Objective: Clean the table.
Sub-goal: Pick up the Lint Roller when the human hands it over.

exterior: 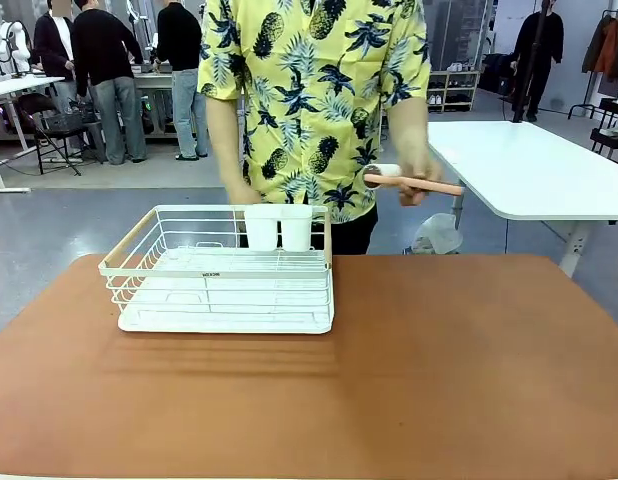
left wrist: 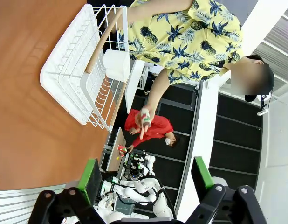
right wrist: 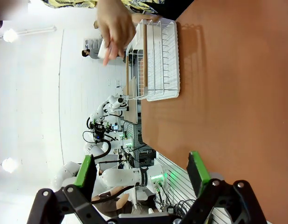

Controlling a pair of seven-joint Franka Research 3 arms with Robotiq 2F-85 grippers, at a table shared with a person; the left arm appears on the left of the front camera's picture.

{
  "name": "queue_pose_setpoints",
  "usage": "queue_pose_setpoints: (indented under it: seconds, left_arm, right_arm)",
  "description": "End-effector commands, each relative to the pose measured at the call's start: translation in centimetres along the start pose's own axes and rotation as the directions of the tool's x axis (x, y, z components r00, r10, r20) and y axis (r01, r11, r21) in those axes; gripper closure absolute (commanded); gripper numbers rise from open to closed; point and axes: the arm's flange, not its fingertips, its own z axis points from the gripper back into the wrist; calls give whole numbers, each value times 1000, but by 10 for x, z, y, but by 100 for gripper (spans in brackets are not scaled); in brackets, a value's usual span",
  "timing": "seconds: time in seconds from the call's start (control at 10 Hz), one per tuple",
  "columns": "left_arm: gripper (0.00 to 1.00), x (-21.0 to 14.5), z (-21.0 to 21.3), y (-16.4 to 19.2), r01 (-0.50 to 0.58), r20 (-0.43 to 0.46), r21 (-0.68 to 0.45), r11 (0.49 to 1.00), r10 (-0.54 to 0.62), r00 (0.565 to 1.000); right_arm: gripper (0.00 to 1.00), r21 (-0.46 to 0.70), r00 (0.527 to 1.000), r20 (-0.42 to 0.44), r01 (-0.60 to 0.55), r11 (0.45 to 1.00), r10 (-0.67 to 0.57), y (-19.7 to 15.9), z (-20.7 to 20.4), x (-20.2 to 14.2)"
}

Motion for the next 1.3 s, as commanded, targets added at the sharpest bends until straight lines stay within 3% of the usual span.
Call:
queue_pose_setpoints:
  seconds: [0.0,0.2,0.5,0.7,1.2]
  left_arm:
    - [0,-2,4,1,20,-15,0,1000,-20,1000]
    - [0,-2,4,1,20,-15,0,1000,-20,1000]
    - [0,-2,4,1,20,-15,0,1000,-20,1000]
    - [0,-2,4,1,20,-15,0,1000,-20,1000]
    - [0,-2,4,1,20,-15,0,1000,-20,1000]
  right_arm:
    - [0,8,1000,-5,-13,1000,13,2,1,-1]
    - [0,0,1000,0,0,1000,0,0,0,0]
    - [0,-114,978,177,136,984,-115,53,-46,-6]
    - [0,-128,971,196,163,978,-136,80,-84,-6]
    - [0,-154,962,241,168,974,-128,112,-141,-6]
